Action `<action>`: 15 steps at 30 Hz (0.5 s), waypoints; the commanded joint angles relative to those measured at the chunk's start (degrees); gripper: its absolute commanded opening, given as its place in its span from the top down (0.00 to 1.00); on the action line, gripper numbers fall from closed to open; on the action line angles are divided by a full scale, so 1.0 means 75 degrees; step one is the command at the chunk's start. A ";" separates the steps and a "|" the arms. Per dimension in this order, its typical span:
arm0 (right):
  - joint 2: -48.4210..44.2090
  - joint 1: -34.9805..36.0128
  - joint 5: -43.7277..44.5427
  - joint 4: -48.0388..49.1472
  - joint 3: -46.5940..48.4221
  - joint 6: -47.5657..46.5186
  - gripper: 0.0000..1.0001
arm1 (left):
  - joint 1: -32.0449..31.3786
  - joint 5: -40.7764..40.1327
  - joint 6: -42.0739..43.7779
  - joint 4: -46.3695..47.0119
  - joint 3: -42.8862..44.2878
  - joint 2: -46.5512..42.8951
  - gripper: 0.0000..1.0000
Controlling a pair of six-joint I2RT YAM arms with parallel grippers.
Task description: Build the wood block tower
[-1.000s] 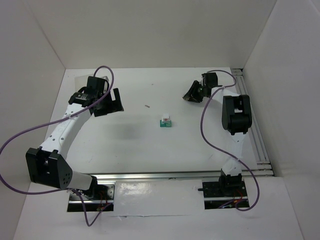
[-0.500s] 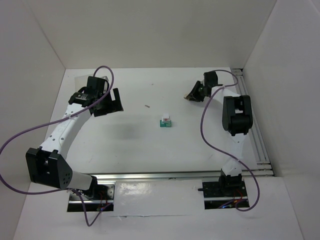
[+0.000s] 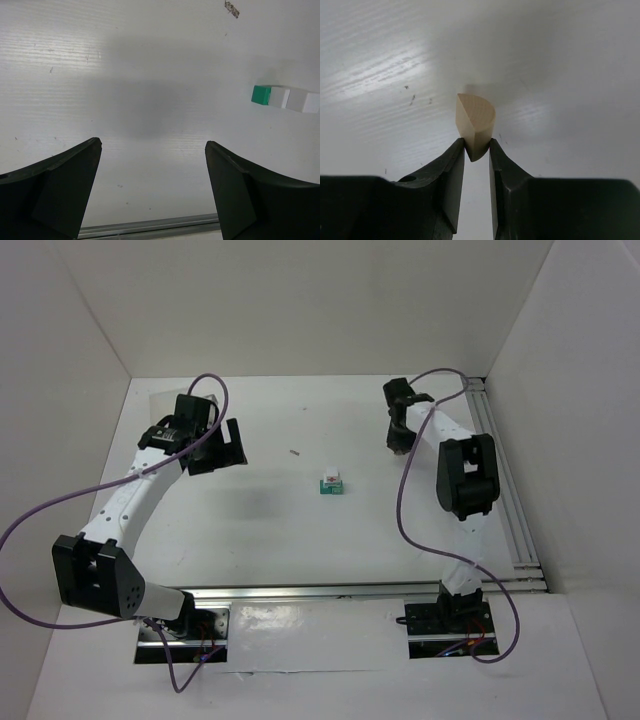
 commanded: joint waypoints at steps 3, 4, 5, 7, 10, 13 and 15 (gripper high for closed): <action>0.0276 0.0659 0.2492 -0.2222 0.1268 -0.0284 0.79 | -0.0035 0.0247 0.0043 0.0177 0.0181 -0.0021 0.02; 0.0440 0.0845 0.2694 -0.2398 0.1385 -0.0284 0.79 | -0.0035 0.0247 0.0043 0.0177 0.0182 -0.0021 0.02; 0.0522 0.0847 0.2812 -0.2759 0.1619 -0.0365 0.79 | -0.0035 0.0247 0.0043 0.0177 0.0182 -0.0114 0.02; 0.0768 0.0953 0.3011 -0.2996 0.1727 -0.0482 0.79 | -0.0035 0.0178 0.0043 0.0177 0.0263 -0.0115 0.02; 0.1259 0.1199 0.3350 -0.3500 0.2065 -0.0553 0.76 | -0.0105 0.0177 0.0113 0.0107 0.0264 -0.0115 0.02; 0.1763 0.1386 0.3527 -0.3875 0.2359 -0.0472 0.75 | -0.0106 0.0177 0.0113 0.0107 0.0264 -0.0115 0.02; 0.1964 0.1538 0.3726 -0.4050 0.2499 -0.0471 0.72 | -0.0106 0.0177 0.0113 0.0107 0.0264 -0.0196 0.02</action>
